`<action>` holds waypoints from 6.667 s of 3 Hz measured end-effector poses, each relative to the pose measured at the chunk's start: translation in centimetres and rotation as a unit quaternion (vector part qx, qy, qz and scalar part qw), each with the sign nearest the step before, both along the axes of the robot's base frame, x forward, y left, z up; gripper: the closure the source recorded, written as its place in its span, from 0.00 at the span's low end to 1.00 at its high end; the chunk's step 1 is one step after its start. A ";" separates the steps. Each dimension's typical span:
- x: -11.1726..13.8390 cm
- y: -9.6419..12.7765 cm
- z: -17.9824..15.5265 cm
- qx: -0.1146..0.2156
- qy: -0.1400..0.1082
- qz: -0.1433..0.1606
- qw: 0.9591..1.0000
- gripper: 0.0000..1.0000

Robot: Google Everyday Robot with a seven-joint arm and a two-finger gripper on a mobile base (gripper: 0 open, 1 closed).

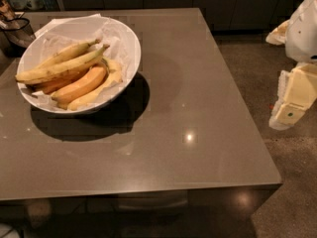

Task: Pick banana from white bowl

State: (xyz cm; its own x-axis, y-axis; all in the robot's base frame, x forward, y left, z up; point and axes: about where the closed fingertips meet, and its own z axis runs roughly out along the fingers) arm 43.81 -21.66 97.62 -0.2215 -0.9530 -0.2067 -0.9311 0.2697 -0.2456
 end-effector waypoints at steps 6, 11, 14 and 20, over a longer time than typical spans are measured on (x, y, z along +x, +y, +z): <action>4.2 8.3 1.6 -0.038 -0.003 0.083 0.996 0.00; 11.7 20.0 3.9 -0.028 -0.061 0.197 0.978 0.00; 15.8 29.2 2.7 -0.086 -0.061 0.290 0.951 0.19; 17.8 37.5 -2.6 -0.079 0.003 0.348 0.934 0.38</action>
Offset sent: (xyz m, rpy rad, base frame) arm 0.0071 0.0306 0.0035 -0.0788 0.0331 0.0507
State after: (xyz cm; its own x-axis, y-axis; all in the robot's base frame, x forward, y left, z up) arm 61.65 15.82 94.98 0.4621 -0.8853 -0.0521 -0.8691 -0.4403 -0.2253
